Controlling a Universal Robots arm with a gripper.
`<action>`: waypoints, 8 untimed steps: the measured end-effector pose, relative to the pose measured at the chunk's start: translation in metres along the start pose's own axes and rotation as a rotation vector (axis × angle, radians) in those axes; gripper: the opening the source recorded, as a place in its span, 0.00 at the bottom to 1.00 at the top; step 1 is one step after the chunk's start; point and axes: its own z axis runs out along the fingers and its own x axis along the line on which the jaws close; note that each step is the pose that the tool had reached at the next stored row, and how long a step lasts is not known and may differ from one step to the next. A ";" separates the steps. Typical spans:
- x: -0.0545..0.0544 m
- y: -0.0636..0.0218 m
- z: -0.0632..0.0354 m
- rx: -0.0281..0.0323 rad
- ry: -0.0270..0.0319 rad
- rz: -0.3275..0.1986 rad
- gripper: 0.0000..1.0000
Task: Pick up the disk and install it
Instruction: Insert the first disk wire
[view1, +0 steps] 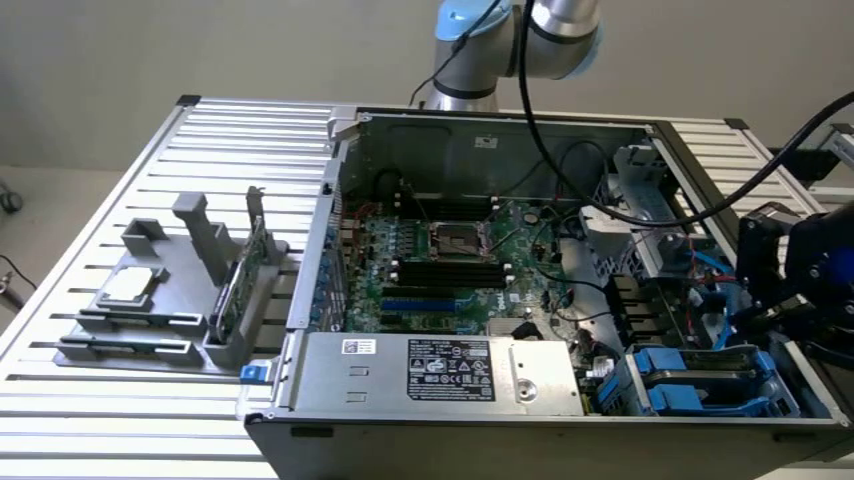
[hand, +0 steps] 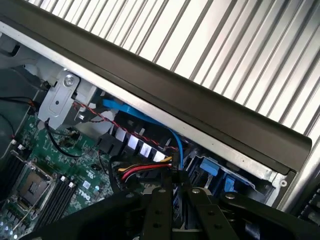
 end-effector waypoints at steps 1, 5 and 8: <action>0.001 -0.0014 -0.0002 0.0002 0.0015 0.001 0.17; 0.002 -0.0045 -0.0006 0.0010 0.0021 0.008 0.17; 0.003 -0.0053 -0.0006 -0.0007 0.0000 0.028 0.17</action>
